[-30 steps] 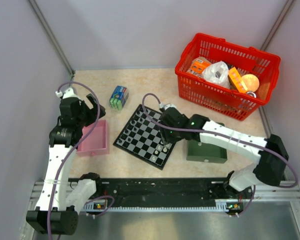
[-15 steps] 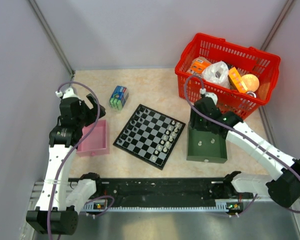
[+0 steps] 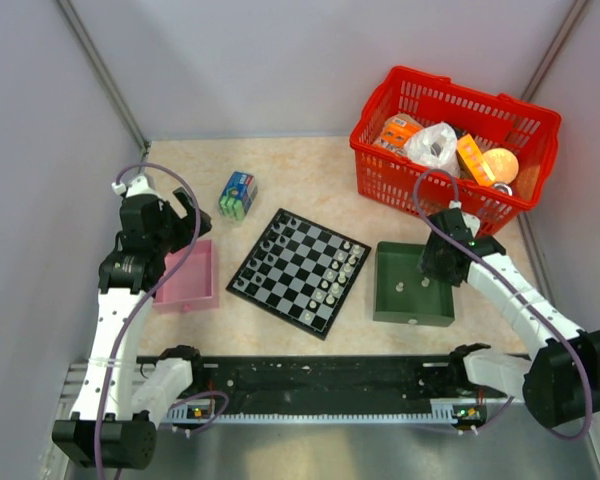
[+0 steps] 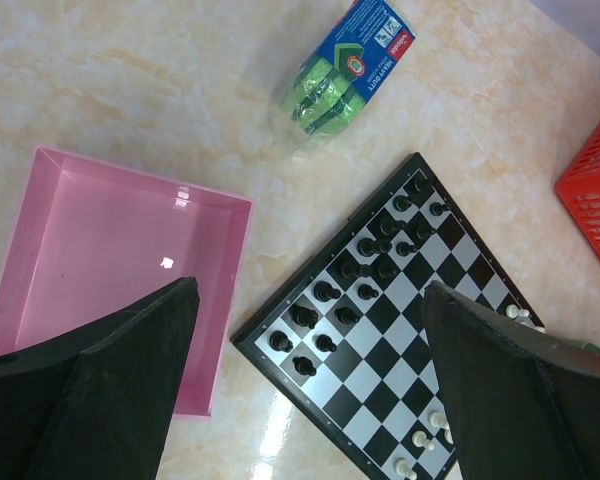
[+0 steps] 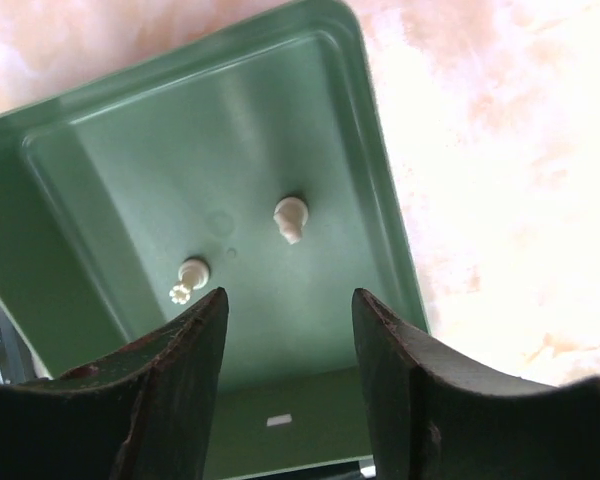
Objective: Set up the chess pieces on the board
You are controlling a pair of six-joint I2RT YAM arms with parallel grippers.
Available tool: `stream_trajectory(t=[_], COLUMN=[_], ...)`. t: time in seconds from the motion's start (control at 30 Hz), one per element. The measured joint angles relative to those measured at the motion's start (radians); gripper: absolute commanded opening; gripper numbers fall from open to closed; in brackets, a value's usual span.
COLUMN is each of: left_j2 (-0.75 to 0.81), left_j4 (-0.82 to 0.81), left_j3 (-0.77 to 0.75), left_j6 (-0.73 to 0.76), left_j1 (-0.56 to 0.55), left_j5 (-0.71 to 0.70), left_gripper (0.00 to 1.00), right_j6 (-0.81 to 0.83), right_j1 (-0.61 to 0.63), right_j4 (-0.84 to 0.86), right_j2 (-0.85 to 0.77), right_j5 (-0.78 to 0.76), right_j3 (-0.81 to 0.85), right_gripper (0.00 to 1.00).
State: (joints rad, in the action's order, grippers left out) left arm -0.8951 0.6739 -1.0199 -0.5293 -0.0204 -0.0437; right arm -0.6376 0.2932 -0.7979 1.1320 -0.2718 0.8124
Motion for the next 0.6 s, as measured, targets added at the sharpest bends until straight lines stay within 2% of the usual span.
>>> stream_trajectory(t=[0.2, 0.6], left_j2=[0.0, 0.0], left_j4=[0.0, 0.0], left_j3=[0.0, 0.0], left_j6=[0.0, 0.0], left_j1=[0.0, 0.0], left_j5=[0.002, 0.002], left_gripper=[0.99, 0.99], right_j6=[0.016, 0.078], right_j1=[-0.03, -0.053], right_j4=[0.023, 0.108], right_j2=[0.013, 0.09], right_j5=[0.008, 0.051], right_j3=[-0.03, -0.054], right_gripper=[0.45, 0.41])
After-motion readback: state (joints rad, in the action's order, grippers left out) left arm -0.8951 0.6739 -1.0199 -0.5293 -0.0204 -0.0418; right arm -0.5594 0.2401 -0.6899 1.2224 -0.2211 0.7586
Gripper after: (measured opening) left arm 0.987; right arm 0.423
